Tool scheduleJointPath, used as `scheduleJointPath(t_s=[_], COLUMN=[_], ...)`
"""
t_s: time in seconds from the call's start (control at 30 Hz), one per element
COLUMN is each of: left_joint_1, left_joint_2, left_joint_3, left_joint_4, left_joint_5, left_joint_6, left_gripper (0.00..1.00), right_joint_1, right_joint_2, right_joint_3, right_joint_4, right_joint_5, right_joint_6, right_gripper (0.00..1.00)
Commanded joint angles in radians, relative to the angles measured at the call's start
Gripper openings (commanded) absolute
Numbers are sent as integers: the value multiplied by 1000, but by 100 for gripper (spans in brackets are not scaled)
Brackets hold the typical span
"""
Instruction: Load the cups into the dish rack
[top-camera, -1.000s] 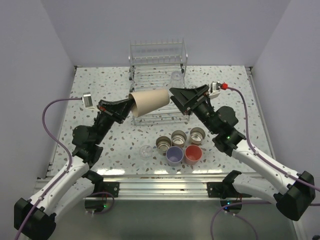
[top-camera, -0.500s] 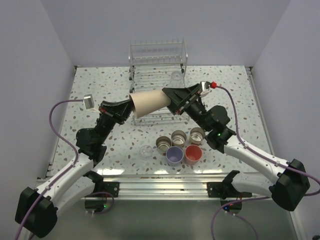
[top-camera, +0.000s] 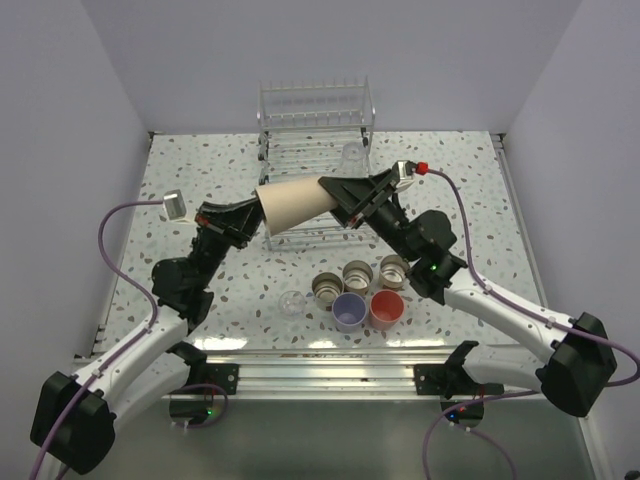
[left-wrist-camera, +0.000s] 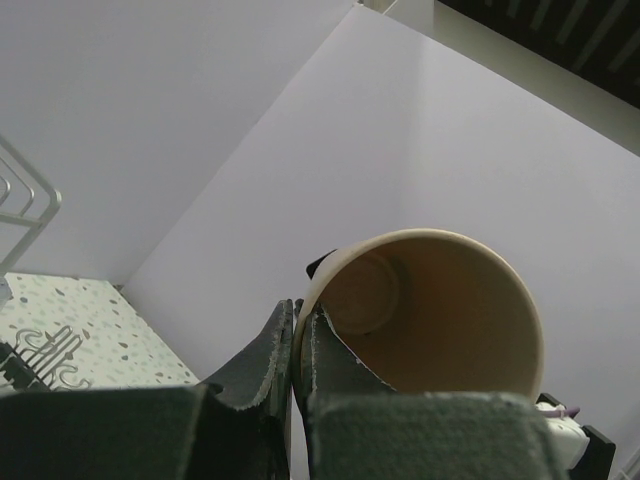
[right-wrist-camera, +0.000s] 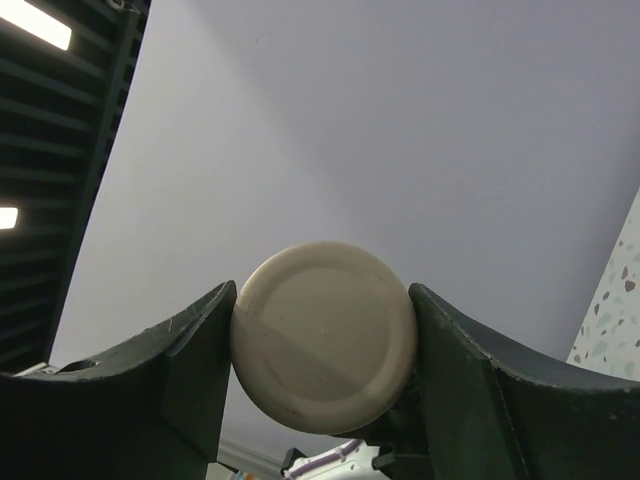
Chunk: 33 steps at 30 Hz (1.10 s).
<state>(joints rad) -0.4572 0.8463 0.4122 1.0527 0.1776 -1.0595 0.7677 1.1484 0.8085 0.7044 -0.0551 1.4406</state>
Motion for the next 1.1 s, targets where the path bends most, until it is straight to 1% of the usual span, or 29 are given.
scheduleJointPath(t_s=[0.0,0.03,0.07,0.1,0.13,0.17,0.2,0.23,0.3,0.33,0.37,0.4,0.43,0.5,0.53,0.57,0.6,0.63,0.67,0.7,0.73,0.8,0.83,0.87,0.9,0.93,0.97,1.0,1.07], left_joint_1=[5,5,5,5,5,6,5,5,6,6,5,6,6,6,6,6,8,6,8,6,6,8,6,6,8,6,5,5,5], left_joint_2=[16,17,19,17,13,5,-13,-24,-59,-72,-82,-99,-104,-111,-112,-108,-96,-86,-73,-61,-55,-53,-56,-62,-84,-104,-124,-168,-246], left_joint_3=[-9,-1,7,34,51,68,88,130,166,193,206,233,250,314,338,365,437,476,511,561,579,591,585,582,555,531,516,495,461], left_joint_4=[35,8,-15,-54,-151,-208,-274,-434,-586,-700,-748,-846,-897,-1006,-1143,-1213,-1376,-1461,-1534,-1648,-1695,-1793,-1819,-1847,-1870,-1861,-1843,-1794,-1725], left_joint_5=[-26,-26,-26,-23,-23,-26,-35,-82,-142,-174,-214,-249,-265,-309,-325,-343,-392,-415,-435,-467,-483,-521,-533,-558,-590,-631,-636,-589,-549], left_joint_6=[19,24,29,47,62,79,113,127,157,171,184,203,214,249,263,291,305,326,349,399,426,495,516,527,529,532,529,553,593], left_gripper=[0,0,0,4,8,18,21,28,39,51,59,66,77,84,90,93,95,96,97,98,99,100,99,99,99,100,100,100,100], right_joint_1=[27,28,30,30,28,28,28,28,28,28,27,27,27,25,24,24,24,24,24,24,24,24,24,24,24,24,24,25,19], right_joint_2=[23,27,31,28,24,14,-8,-22,-47,-52,-53,-53,-50,-46,-38,-32,-27,-4,10,29,72,131,160,233,267,307,377,417,482], right_joint_3=[69,75,75,75,74,77,81,98,113,126,136,158,173,231,254,285,346,380,414,484,518,625,664,702,769,799,828,878,922], right_joint_4=[43,43,47,46,29,5,-31,-107,-157,-187,-204,-223,-265,-322,-397,-442,-491,-584,-632,-676,-751,-813,-865,-894,-914,-942,-953,-964,-967], right_joint_5=[-35,-35,-32,-28,-22,-8,20,40,78,83,89,109,118,139,176,198,222,286,319,358,412,481,497,533,547,567,584,612,629], right_joint_6=[0,-2,-5,-8,-29,-46,-68,-118,-163,-193,-207,-223,-259,-308,-380,-425,-474,-577,-630,-681,-782,-874,-958,-994,-1028,-1090,-1118,-1166,-1201], right_gripper=[32,28,15,10,3,0,0,0,0,0,0,0,0,0,0,0,0,0,0,0,0,0,0,0,0,0,0,0,0])
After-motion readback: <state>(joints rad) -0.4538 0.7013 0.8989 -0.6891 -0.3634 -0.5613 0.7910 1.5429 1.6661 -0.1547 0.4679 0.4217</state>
